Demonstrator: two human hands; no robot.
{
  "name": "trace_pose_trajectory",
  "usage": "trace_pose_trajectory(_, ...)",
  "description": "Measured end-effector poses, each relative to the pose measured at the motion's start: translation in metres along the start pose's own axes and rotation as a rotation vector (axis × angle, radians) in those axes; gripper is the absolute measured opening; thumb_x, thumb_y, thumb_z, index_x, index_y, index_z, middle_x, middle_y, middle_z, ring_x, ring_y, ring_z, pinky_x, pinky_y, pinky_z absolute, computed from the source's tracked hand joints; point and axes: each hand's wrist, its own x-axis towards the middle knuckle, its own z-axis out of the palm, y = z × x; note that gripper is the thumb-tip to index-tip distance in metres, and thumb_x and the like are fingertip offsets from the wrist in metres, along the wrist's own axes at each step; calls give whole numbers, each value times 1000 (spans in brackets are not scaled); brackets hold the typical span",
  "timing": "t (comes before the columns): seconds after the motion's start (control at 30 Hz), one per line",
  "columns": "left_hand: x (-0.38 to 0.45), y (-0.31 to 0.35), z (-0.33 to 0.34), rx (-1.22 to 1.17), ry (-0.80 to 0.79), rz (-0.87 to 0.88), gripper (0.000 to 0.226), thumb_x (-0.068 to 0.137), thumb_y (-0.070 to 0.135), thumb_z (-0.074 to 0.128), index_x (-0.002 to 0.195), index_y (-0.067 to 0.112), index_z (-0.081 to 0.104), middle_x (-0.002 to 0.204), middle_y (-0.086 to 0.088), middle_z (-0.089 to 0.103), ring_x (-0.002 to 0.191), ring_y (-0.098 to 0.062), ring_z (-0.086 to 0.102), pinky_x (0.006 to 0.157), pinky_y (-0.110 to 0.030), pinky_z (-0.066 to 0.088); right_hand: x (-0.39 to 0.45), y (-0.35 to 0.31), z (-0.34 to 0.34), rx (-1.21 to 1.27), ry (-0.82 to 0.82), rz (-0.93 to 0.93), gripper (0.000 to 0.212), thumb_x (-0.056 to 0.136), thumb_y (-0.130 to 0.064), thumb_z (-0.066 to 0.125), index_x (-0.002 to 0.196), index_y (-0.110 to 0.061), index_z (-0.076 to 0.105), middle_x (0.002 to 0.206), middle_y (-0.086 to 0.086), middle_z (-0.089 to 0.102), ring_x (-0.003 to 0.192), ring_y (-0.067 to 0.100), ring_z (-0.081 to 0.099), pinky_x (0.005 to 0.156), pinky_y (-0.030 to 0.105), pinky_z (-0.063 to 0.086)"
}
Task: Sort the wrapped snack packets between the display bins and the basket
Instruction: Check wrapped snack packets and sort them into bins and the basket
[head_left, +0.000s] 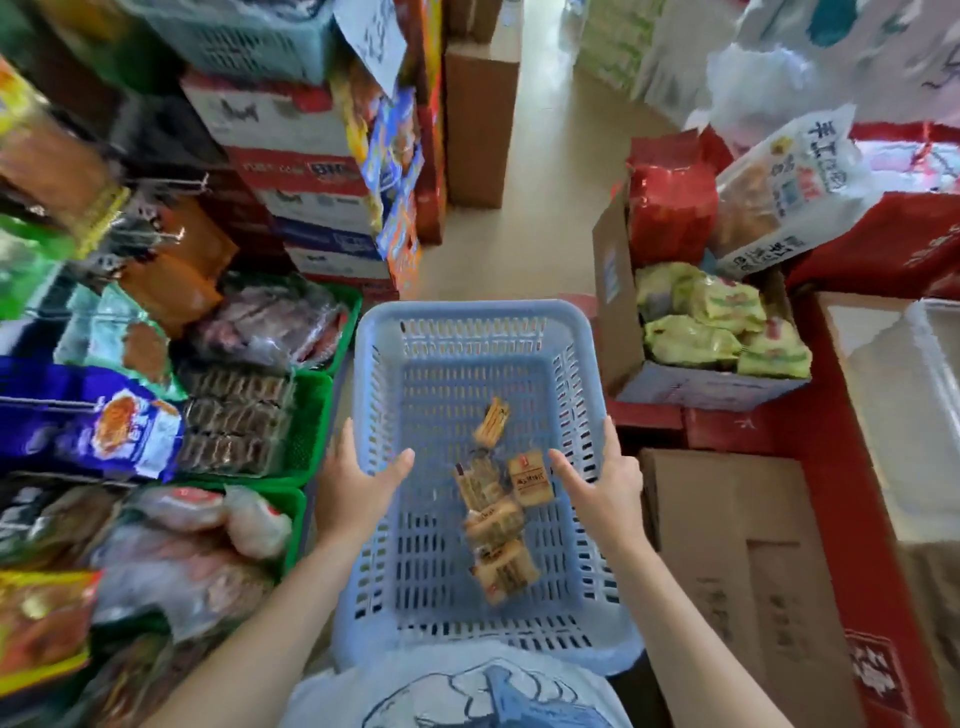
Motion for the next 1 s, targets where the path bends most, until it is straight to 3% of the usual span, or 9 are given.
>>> trace_pose_trajectory(0.2, 121, 25, -8, -29, -51, 27, 103, 87, 61, 70, 164, 25, 12, 169, -2, 22, 152, -27, 28, 117, -50, 35, 101, -88, 23, -29, -40, 51, 94, 93, -56, 63, 164, -25, 10, 143, 22, 40, 137, 33, 32, 101, 40, 33)
trace_pose_trajectory(0.33, 211, 83, -26, -104, -101, 70, 103, 86, 65, 68, 164, 28, 10, 170, 2, 19, 153, -28, 25, 118, -53, 33, 171, -160, 17, 12, 16, 61, 87, 96, -56, 58, 164, -25, 13, 145, 21, 40, 139, 32, 30, 106, 43, 33)
trace_pose_trajectory(0.47, 293, 148, -31, -79, -149, 190, 102, 90, 67, 61, 164, 28, 3, 171, 1, 12, 156, -28, 17, 121, -54, 28, 244, -212, 2, 60, 126, 67, 85, 96, -67, 48, 163, -26, 17, 132, 26, 51, 136, 41, 39, 109, 49, 34)
trace_pose_trajectory(0.57, 350, 197, -26, -97, -192, 248, 109, 85, 77, 56, 164, 27, 1, 172, 2, 9, 156, -26, 16, 123, -53, 25, 301, -243, -12, 103, 170, 88, 73, 102, -56, 45, 163, -26, 17, 140, 28, 47, 140, 42, 36, 113, 49, 30)
trace_pose_trajectory(0.87, 561, 344, 54, -88, -181, 256, 126, 66, 90, 51, 164, 22, 9, 171, 2, 14, 157, -19, 16, 125, -50, 23, 572, -289, -33, 134, 135, 124, 73, 102, -52, 47, 163, -24, 18, 146, 30, 43, 143, 41, 32, 115, 47, 26)
trace_pose_trajectory(1.0, 664, 402, 102, -10, -185, 162, 121, 74, 87, 55, 164, 19, 10, 171, -1, 14, 156, -20, 17, 126, -46, 22, 710, -308, -38, 60, 87, 178, 71, 102, -52, 48, 162, -22, 23, 143, 31, 46, 138, 41, 38, 112, 46, 29)
